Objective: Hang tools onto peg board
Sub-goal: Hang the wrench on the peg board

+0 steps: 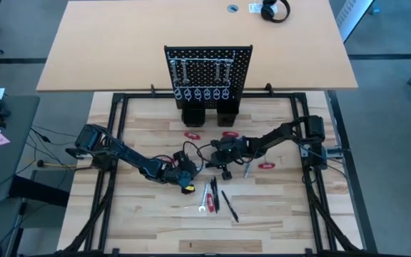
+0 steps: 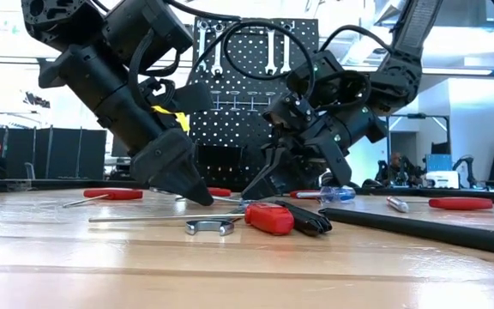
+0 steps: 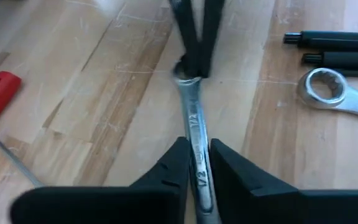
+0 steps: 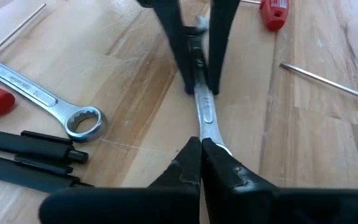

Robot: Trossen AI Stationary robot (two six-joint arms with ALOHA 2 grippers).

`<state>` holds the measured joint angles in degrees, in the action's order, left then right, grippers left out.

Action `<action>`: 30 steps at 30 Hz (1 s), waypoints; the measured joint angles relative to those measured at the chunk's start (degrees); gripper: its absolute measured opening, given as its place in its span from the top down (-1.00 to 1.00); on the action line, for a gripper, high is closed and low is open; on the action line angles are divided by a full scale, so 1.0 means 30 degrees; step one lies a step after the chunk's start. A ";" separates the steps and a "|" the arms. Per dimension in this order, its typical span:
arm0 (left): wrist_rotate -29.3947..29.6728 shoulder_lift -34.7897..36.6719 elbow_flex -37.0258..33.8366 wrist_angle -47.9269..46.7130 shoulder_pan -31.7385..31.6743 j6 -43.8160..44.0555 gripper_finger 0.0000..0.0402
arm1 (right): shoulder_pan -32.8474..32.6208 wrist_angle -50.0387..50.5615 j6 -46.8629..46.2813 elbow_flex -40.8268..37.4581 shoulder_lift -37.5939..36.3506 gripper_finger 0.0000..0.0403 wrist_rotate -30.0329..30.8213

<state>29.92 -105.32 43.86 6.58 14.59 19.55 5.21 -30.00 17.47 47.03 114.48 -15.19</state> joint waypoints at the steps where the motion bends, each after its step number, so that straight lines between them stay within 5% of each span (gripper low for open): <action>1: 0.0023 0.0000 -0.0009 -0.0018 0.0000 -0.0005 0.85 | -0.0006 0.0000 0.0000 0.0000 -0.0007 0.94 -0.0004; 9: 0.0196 0.0005 -0.0009 -0.0123 0.0034 0.0102 0.94 | -0.0006 0.1510 -0.0010 -0.0029 -0.1780 0.93 0.0123; 18: 0.3515 0.2702 -0.0367 -0.0556 0.1860 -0.0215 0.99 | -0.0043 0.2984 -0.0218 -0.2350 -0.7006 0.93 0.1073; 23: 0.4505 0.5075 -0.2680 0.5214 0.2878 -0.2071 1.00 | -0.0263 -0.3686 -0.0983 -0.5038 -0.7781 0.93 0.1176; 30: 0.1535 0.6086 -0.6627 1.7709 0.3122 -0.5229 1.00 | -0.1040 -0.6366 -0.1399 -0.5088 -0.7159 0.89 0.0993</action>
<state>34.53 -87.06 23.98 59.71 23.95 3.86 2.09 -49.10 13.28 31.76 93.00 -12.21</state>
